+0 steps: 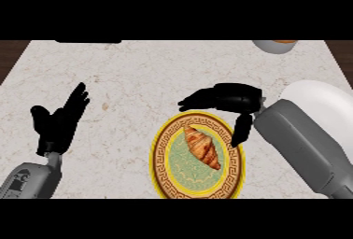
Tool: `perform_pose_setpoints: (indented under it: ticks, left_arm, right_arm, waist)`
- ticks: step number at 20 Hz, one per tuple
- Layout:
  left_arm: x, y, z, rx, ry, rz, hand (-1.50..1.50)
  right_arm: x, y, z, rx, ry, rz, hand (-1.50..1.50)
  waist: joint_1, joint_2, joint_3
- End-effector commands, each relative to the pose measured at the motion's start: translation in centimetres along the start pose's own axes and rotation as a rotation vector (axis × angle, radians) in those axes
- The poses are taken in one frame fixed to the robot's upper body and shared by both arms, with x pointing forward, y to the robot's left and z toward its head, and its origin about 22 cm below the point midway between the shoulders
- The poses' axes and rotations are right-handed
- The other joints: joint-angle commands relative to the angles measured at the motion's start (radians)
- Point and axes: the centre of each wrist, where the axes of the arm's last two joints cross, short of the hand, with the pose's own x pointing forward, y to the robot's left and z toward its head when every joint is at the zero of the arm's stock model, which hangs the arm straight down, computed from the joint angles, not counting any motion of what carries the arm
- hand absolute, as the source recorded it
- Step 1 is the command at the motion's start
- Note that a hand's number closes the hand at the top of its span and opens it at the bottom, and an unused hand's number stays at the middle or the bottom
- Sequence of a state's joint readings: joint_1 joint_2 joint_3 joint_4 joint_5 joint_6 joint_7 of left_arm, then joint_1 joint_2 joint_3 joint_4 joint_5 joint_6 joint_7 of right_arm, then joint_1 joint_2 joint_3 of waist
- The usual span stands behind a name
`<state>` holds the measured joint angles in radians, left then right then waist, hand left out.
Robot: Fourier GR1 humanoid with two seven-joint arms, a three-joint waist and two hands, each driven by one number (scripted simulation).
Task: Pick the croissant from the plate and place it in the plate
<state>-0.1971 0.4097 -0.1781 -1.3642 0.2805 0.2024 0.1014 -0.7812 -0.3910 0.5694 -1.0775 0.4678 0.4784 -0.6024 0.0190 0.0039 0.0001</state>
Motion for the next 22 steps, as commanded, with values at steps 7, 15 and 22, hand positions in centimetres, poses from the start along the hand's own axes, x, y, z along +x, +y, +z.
perform_pose_setpoints:
  ticks: [7,15,22]
  left_arm:
    - [-0.5,0.4,0.7,0.001,0.016,0.006,0.00]
    - [-0.4,0.1,0.6,0.017,0.020,0.005,0.00]
    - [0.6,0.0,-0.9,0.009,0.002,0.021,0.00]
  right_arm:
    - [2.3,1.4,-3.9,0.258,0.115,0.155,-1.50]
    - [2.4,2.2,-3.5,0.338,0.199,0.351,-1.50]
    - [3.4,1.4,-8.0,0.407,0.252,0.394,-1.50]
  waist:
    - [-0.016,-0.005,-0.001]
    - [-0.017,-0.005,0.000]
    - [-0.011,-0.002,0.000]
